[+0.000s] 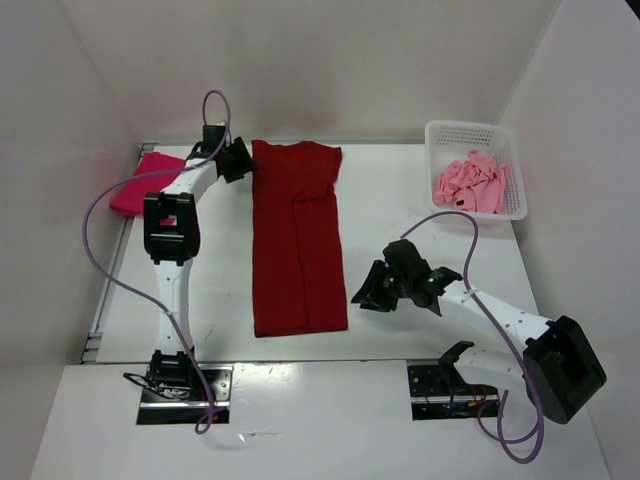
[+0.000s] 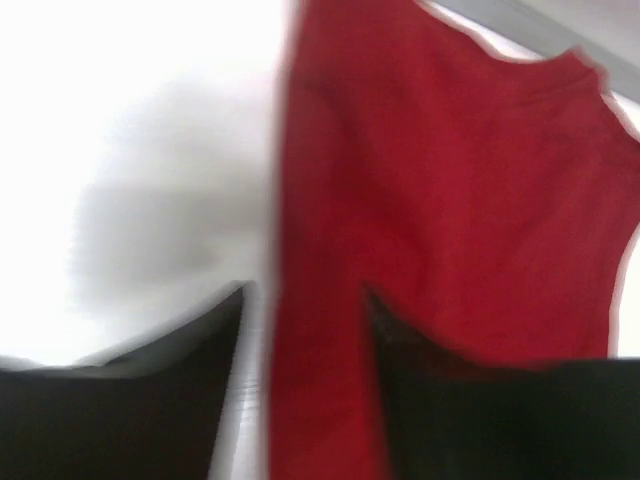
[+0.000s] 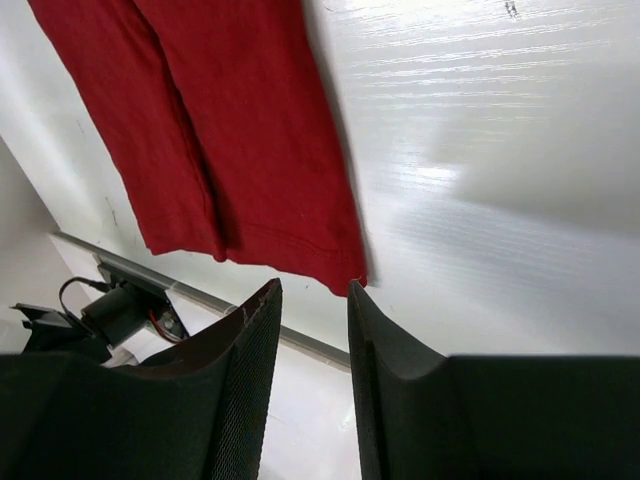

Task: Fold and stack the t-shirts
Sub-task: Rotate the tshirt 95 degrees, then grab the bottom of the folded rectangular tshirt with both arms

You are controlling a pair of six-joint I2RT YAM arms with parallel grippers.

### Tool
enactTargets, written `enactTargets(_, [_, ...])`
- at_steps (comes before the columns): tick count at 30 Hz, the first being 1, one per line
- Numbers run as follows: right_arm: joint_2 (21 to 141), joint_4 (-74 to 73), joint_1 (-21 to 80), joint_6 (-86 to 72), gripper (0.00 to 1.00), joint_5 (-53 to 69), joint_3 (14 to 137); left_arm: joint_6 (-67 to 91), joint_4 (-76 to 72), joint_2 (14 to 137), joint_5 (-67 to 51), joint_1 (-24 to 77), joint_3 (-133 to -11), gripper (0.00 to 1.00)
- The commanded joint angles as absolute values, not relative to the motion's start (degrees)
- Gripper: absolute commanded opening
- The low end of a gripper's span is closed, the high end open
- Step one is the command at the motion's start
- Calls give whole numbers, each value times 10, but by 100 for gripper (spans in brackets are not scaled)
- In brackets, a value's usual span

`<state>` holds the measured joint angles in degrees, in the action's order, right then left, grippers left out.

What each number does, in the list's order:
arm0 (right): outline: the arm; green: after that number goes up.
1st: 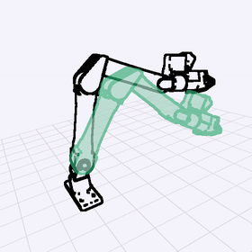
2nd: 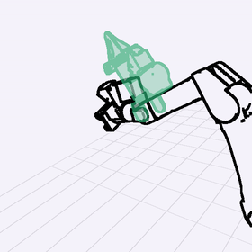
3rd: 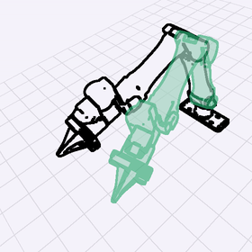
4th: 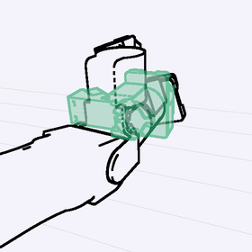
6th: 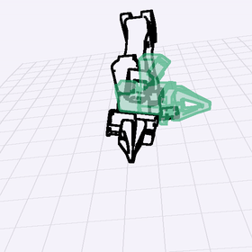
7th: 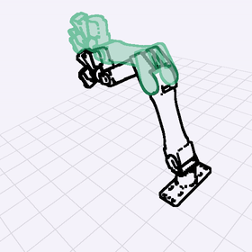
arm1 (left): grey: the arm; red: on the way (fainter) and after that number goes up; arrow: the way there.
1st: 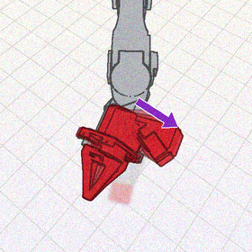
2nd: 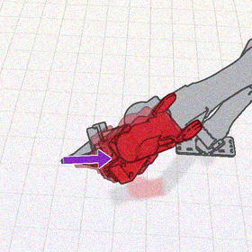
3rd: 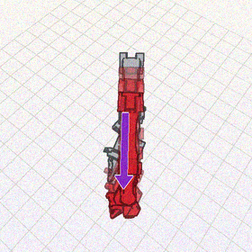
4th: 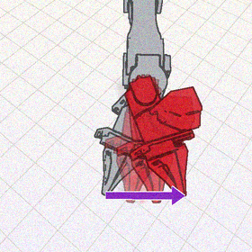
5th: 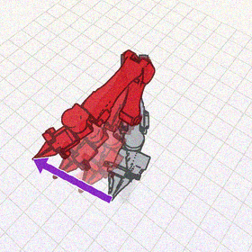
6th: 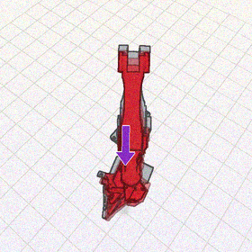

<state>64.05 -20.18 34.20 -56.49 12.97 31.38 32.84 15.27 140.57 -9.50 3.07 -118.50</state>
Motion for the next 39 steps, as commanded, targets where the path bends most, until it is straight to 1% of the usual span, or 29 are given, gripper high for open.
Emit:
enactTargets(1, [639,-190,339,-555,39,134,324,351,128,1344,-117,30,-1135,68])
enactTargets(2, [639,-190,339,-560,39,128,324,351,102,1297,-125,30,-1104,79])
enactTargets(3, [639,-190,339,-567,39,128,317,360,90,1270,-130,30,-1031,96])
enactTargets(4, [639,-190,339,-567,39,128,311,368,79,1242,-130,30,-987,97])
enactTargets(5, [633,-190,339,-574,39,122,305,384,55,1184,-135,30,-941,97])
enactTargets(6, [633,-184,339,-579,39,122,299,391,44,1153,-135,30,-894,95])
enactTargets(7, [633,-184,339,-585,39,122,290,396,44,1124,-142,30,-849,86])
enactTargets(8, [633,-168,345,-585,39,122,290,407,39,1063,-142,30,-761,79])
enactTargets(10, [633,-157,355,-591,39,122,277,412,44,999,-142,43,-675,63])
enactTargets(11, [640,-141,368,-591,41,122,277,412,58,935,-135,48,-638,48])
enactTargets(12, [653,-135,374,-591,41,127,277,412,78,902,-121,63,-584,41])
enactTargets(13, [661,-130,381,-591,43,127,277,412,98,869,-111,63,-557,35])
enactTargets(14, [671,-125,394,-591,44,127,277,422,131,799,-106,71,-529,31])
enactTargets(15, [679,-120,394,-591,44,127,282,438,148,764,-105,82,-503,27])
enactTargets(16, [692,-120,402,-584,44,127,282,438,182,732,-105,87,-454,27])
enactTargets(17, [698,-113,402,-584,46,127,282,449,202,675,-105,93,-434,27])
enactTargets(18, [698,-101,407,-584,48,127,287,460,218,648,-105,99,-413,27])
enactTargets(19, [698,-101,407,-584,50,127,287,489,240,623,-119,105,-391,39])
enactTargets(20, [698,-93,407,-584,50,127,287,506,247,573,-126,105,-346,47])
enactTargets(22, [705,-93,412,-584,51,127,287,540,258,535,-145,120,-309,52])
enactTargets(23, [716,-88,417,-584,52,127,287,554,253,512,-145,137,-294,56])
enactTargets(24, [722,-88,417,-584,52,133,287,569,253,504,-145,150,-273,63])
enactTargets(25, [728,-74,417,-584,52,139,287,579,258,498,-145,164,-261,66])
enactTargets(29, [735,-63,423,-584,52,144,273,637,273,457,-112,218,-222,73])
enactTargets(33, [742,-63,423,-584,52,144,273,649,251,445,-112,218,-180,75])
enactTargets(35, [747,-57,423,-584,51,144,273,643,231,451,-128,218,-165,71])
enactTargets(36, [753,-57,423,-584,49,144,273,643,231,451,-128,218,-156,67])
enactTargets(38, [760,-57,423,-584,48,144,273,643,226,426,-128,218,-142,63])
enactTargets(39, [760,-52,423,-584,46,144,273,649,226,415,-128,218,-142,62])
